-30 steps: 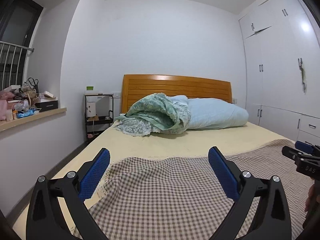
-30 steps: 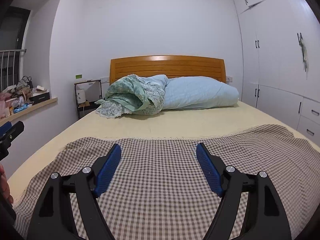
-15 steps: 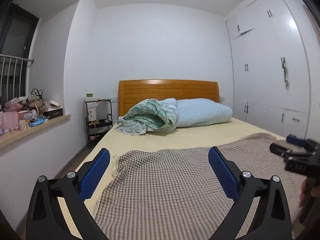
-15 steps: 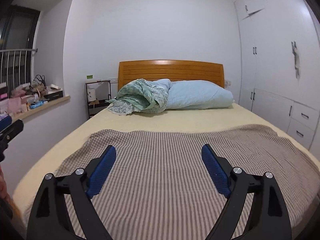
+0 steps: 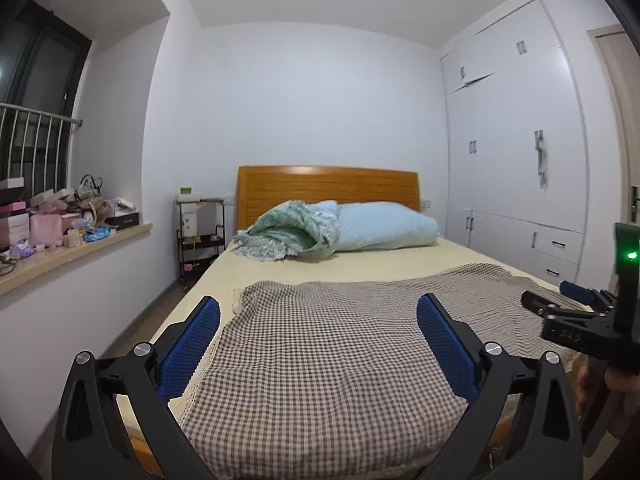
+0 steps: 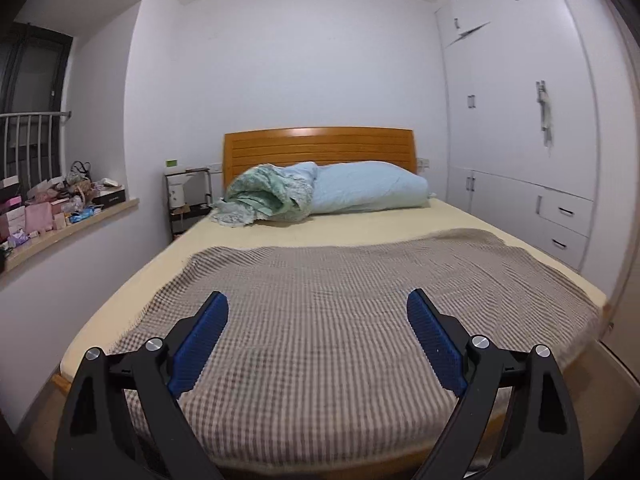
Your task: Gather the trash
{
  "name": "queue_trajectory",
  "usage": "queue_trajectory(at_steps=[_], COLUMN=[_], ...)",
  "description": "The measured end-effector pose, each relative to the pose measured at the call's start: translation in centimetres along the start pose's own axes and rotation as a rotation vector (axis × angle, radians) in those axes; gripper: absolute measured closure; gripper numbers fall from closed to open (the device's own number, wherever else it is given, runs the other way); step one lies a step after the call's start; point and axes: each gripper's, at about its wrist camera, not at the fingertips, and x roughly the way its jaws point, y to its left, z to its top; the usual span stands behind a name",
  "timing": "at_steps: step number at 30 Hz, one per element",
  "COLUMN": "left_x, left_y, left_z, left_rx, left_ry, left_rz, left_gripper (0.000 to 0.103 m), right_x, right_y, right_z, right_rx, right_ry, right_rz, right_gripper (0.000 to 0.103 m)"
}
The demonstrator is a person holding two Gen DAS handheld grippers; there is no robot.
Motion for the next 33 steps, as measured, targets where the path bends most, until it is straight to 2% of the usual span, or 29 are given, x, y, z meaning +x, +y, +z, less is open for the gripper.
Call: queue_trajectory(at_steps=[6, 9, 12, 13, 16, 18, 21, 22, 24, 27, 30, 33], left_x=[-7.6, -11.3, -15.5, -16.7, -20.5, -22.5, -24.9, -25.6, -26.4, -27.2, -28.0, -27.9], left_y=[-0.6, -0.7, -0.7, -0.9, -1.8, -2.2, -2.6, -2.7, -2.6, -2.5, -2.5, -2.5], left_z=[-1.7, -2.7, -4.4, -5.0, -6.8, -7.7, -8.9, -9.5, -10.1, -9.7, -9.0, -8.6], left_rx=[0.026, 0.006, -0.057, -0.054, -0.030, -0.031, -0.010, -0.002, -0.011, 0.009, -0.004, 0.001], left_ry=[0.003, 0.031, 0.055, 0.059, 0.048, 0.039, 0.040, 0.046, 0.069, 0.037, -0.002, -0.007], left_rz=[0.040, 0.046, 0.047, 0.036, 0.100, 0.073, 0.062, 0.068, 0.080, 0.081, 0.069, 0.058], left_gripper=[0.007, 0.007, 0.007, 0.007, 0.007, 0.007, 0.007, 0.007, 0.007, 0.007, 0.007, 0.007], right_x=[-6.2, -9.3, -12.4, -13.7, -16.7, -18.3, -21.3, -22.5, -23.9, -26.0, -25.8, -25.4], right_y=[-0.4, -0.4, -0.4, -0.4, 0.0, 0.1, -0.3, -0.4, -0.4, -1.2, -1.0, 0.1], right_z=[-1.6, -3.0, -4.9, -5.8, -7.9, -9.4, -11.4, -11.8, -12.1, -12.2, -12.5, -13.1], right_rx=[0.013, 0.028, 0.033, 0.036, 0.017, 0.009, 0.046, 0.042, 0.016, 0.035, 0.056, 0.019], right_ry=[-0.004, 0.034, 0.057, 0.050, 0.034, 0.013, -0.028, -0.035, -0.047, -0.116, -0.091, -0.048], right_rz=[-0.010, -0.020, -0.017, -0.027, -0.027, -0.022, -0.005, -0.003, -0.004, 0.000, 0.031, 0.047], right_gripper=[0.016, 0.016, 0.016, 0.016, 0.016, 0.016, 0.016, 0.010, 0.008, 0.008, 0.008, 0.008])
